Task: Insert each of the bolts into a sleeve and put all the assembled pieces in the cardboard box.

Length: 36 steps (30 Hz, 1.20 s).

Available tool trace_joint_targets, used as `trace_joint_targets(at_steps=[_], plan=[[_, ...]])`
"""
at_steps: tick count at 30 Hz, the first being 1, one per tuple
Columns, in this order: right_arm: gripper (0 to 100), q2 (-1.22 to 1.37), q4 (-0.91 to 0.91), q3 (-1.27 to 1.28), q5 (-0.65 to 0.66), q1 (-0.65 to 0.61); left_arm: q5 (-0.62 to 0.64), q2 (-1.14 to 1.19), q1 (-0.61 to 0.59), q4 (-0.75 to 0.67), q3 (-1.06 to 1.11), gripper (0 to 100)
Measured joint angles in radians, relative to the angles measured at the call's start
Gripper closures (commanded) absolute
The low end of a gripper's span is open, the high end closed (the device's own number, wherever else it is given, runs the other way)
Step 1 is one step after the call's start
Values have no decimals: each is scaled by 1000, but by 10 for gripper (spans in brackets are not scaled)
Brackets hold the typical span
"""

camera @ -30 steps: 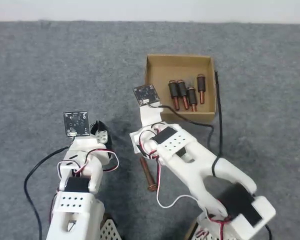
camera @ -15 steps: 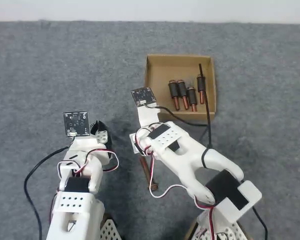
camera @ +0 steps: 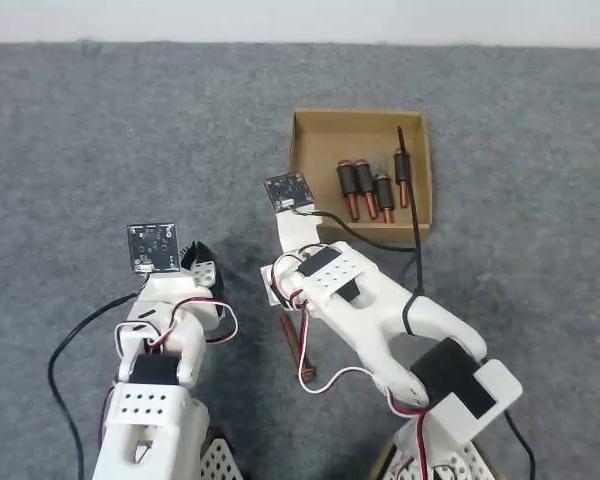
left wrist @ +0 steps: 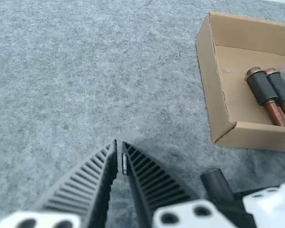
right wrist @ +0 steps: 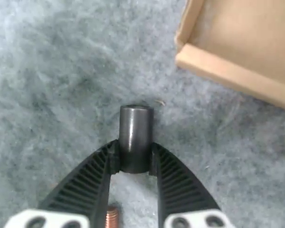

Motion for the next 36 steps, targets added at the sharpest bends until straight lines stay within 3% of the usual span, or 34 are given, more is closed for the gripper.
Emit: trace_joint_targets(at_steps=[9, 18, 26, 36], plan=[[992, -183, 250, 2, 0, 98, 0, 0, 0, 0, 0, 989], [992, -377, 557, 2, 0, 365, 0, 0, 0, 0, 0, 989], [992, -396, 540, 126, 55, 644, 0, 0, 0, 8, 0, 989], [992, -433, 516, 285, 158, 868, 0, 0, 0, 23, 0, 989]])
